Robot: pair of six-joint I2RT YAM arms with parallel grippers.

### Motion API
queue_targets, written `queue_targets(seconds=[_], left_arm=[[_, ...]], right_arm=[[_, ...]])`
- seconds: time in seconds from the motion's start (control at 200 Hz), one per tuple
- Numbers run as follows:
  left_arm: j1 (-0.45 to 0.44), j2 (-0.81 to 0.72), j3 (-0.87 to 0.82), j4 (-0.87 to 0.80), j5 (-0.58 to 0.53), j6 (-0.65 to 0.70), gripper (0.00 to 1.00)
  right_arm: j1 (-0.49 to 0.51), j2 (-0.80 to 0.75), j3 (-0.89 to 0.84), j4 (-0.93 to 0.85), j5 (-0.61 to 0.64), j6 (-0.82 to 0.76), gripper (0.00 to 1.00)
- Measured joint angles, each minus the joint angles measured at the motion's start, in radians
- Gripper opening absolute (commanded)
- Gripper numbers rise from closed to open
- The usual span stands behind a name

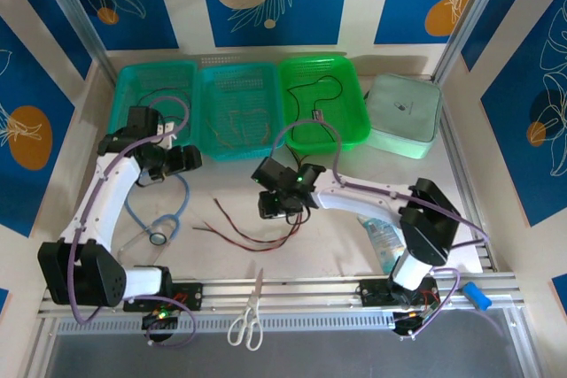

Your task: Untangle the cables

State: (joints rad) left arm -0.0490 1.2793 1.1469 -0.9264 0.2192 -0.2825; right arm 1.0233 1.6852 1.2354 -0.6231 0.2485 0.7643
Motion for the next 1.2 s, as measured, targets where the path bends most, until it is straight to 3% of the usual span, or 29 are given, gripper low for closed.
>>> queue_targets(seconds=[0.265, 0.415, 0.82, 1.201], left_arm=[[0.056, -0.024, -0.118, 0.026, 0.057, -0.055, 0.81], [0.106, -0.047, -0.133, 0.032, 0.07, -0.061, 0.81], [0.201, -0.127, -0.23, 0.082, 0.138, -0.065, 0.79], [0.204, -0.126, -0.236, 0.092, 0.164, -0.06, 0.79]], right_arm=[[0.001, 0.177, 0.127, 0.134, -0.104, -0.278, 0.32], [0.002, 0.27, 0.214, 0.156, -0.145, -0.335, 0.31], [0.013, 0.452, 0.382, 0.111, -0.158, -0.402, 0.11], [0.014, 0.499, 0.436, 0.037, -0.188, -0.439, 0.24]])
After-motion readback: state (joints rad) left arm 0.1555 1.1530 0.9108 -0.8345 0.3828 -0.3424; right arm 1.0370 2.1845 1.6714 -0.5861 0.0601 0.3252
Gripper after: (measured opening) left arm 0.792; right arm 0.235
